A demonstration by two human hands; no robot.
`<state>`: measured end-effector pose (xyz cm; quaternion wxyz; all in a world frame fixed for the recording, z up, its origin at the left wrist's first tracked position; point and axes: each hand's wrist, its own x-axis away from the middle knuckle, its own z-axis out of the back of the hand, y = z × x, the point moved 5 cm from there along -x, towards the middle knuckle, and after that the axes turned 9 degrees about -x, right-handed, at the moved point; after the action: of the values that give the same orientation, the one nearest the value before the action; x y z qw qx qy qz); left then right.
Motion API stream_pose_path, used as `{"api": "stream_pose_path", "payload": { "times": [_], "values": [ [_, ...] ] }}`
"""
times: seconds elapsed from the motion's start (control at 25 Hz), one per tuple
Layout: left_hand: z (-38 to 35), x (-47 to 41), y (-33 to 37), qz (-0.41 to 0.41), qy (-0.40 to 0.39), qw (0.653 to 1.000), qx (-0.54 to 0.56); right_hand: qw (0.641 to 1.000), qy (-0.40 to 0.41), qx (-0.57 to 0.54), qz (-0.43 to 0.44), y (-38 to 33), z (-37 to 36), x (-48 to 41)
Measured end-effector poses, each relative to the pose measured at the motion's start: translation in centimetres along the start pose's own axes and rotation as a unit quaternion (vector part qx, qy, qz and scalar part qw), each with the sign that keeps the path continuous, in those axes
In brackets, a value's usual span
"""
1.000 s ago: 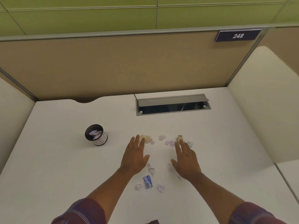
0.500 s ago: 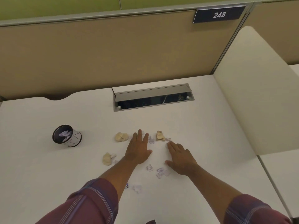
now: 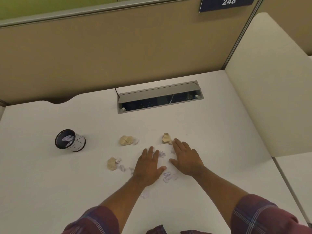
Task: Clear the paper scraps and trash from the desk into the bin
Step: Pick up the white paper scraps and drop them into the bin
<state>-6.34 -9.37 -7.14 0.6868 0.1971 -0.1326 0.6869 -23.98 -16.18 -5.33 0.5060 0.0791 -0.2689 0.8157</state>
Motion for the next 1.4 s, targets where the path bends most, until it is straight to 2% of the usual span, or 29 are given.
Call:
{"api": "stream_pose_path", "payload": {
  "times": [0.16, 0.4, 0.8, 0.96, 1.12, 1.2, 1.28, 1.4],
  "values": [
    [-1.7, 2.5, 0.7, -0.023, 0.007, 0.999, -0.026, 0.999, 0.013, 0.033, 0.009, -0.5, -1.1, 1.9],
    [-2.5, 4.9, 1.2, -0.042, 0.004, 0.998, -0.044, 0.999, 0.013, 0.022, 0.033, -2.2, -3.9, 5.9],
    [-1.9, 5.7, -0.8, -0.013, 0.031, 0.998, 0.055, 0.998, -0.017, -0.059, -0.031, -6.2, -6.1, 6.5],
    [-1.5, 5.8, -3.3, 0.017, 0.048, 0.993, 0.104, 1.0, -0.007, -0.023, -0.006, -8.9, -5.8, 4.9],
    [-0.9, 6.0, -3.8, 0.033, 0.08, 0.984, 0.157, 1.0, -0.017, 0.004, 0.022, -8.1, -6.2, 5.1],
    [-0.2, 6.4, -4.1, 0.037, 0.09, 0.98, 0.173, 1.0, -0.005, -0.017, 0.02, -7.6, -6.3, 5.0],
    [0.6, 6.7, -4.4, 0.036, 0.109, 0.974, 0.195, 0.994, 0.024, -0.104, -0.015, -6.7, -5.7, 4.7],
    [1.6, 7.9, -7.3, 0.053, 0.138, 0.961, 0.233, 0.963, 0.059, -0.245, -0.096, -6.9, -4.4, 3.8]
  ]
}}
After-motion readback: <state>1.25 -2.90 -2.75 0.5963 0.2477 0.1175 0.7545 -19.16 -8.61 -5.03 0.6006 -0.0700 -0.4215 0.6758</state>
